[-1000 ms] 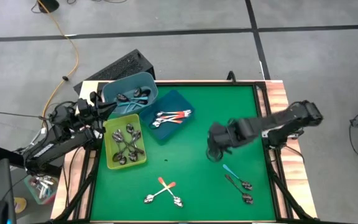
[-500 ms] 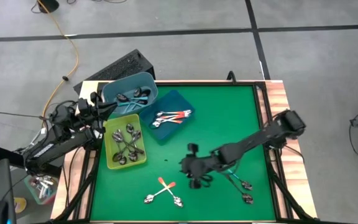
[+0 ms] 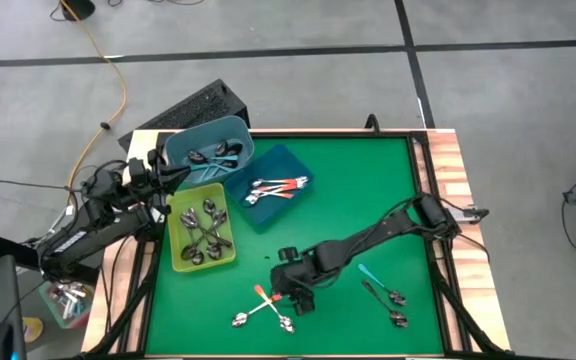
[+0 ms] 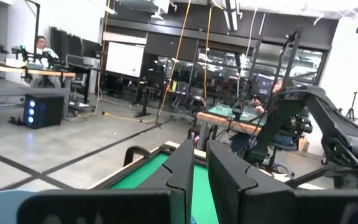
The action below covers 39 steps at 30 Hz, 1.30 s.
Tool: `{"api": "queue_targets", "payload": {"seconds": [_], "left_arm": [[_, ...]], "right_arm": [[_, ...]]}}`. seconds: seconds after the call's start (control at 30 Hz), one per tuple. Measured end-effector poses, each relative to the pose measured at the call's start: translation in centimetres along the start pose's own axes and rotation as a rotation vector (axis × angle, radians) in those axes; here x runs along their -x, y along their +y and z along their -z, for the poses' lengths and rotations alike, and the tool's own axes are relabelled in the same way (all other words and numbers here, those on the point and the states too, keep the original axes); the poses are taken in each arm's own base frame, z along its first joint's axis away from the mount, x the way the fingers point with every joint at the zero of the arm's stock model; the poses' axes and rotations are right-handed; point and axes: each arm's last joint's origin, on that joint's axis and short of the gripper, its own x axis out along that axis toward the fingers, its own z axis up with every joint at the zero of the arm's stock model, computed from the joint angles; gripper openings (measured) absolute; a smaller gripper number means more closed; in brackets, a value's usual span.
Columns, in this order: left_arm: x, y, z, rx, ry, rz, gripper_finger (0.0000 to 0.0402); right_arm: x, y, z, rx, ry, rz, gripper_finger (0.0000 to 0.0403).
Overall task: Sort silverware by color (type)
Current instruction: Put the orange spoon into the blue bin
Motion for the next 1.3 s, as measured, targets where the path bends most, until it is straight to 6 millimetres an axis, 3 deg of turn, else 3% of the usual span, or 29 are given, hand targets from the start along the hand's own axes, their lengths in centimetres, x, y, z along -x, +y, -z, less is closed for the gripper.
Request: {"api": "queue_targets", "payload": {"seconds": [0.2, 0.57, 0.97, 1.3], "left_arm": [[0.0, 0.0, 0.0, -0.008, -0.003, 0.0, 0.0029], [0.0, 0.0, 0.0, -0.002, 0.005, -0.005, 0.0029], [0.0, 0.1, 0.3, 0.005, 0.033, -0.012, 0.0029], [0.0, 0.1, 0.4, 0.008, 0.044, -0.016, 0.0029]], "right_arm": [[-0.2, 0.8, 2.5, -0.163, 0.29, 0.057, 0.0159], [-0.5, 4.0, 0.8, 0.105, 0.063, 0.089, 0.0159], [-1.0, -0.1, -0.5, 0.18, -0.032, 0.088, 0.0159], [-3.8, 0.0, -0.3, 0.359, -0.066, -0.016, 0.0159]]}}
